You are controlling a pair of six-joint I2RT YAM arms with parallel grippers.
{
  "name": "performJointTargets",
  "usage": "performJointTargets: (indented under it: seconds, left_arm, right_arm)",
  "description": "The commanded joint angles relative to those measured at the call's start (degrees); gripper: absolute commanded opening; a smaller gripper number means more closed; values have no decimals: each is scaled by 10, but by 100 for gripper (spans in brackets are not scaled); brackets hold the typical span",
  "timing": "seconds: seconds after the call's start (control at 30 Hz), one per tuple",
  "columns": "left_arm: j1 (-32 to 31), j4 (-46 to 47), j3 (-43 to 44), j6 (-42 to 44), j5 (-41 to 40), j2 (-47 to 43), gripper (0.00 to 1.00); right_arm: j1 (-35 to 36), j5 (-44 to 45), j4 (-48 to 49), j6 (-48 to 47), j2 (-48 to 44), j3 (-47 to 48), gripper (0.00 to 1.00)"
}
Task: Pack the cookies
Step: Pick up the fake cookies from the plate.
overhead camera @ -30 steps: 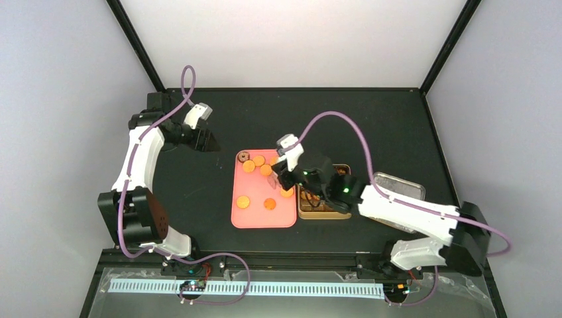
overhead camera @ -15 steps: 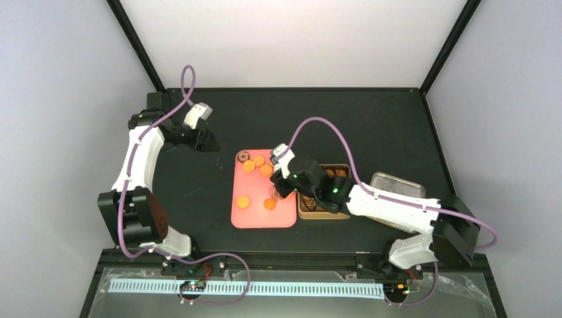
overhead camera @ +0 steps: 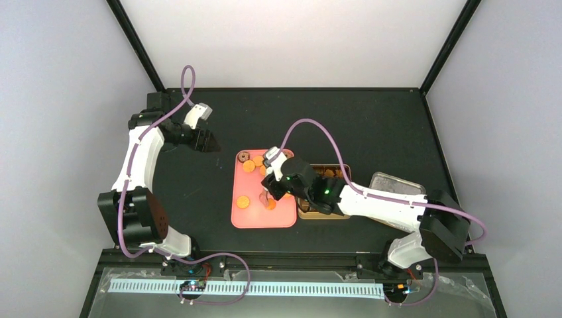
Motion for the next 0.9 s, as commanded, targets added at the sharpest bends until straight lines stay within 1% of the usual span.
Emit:
performJointTargets:
  seconds: [0.0, 0.7, 0.87]
  left_arm:
    - [7, -19, 20, 3, 12, -7, 77]
    - [9, -25, 23, 6, 11, -7, 77]
    - [10, -24, 23, 6, 9, -7, 77]
  right_arm:
    - [4, -8, 34, -1, 15, 11, 36]
    - [30, 25, 32, -17, 50, -22, 36]
    - [34, 58, 24, -34, 42, -15, 37]
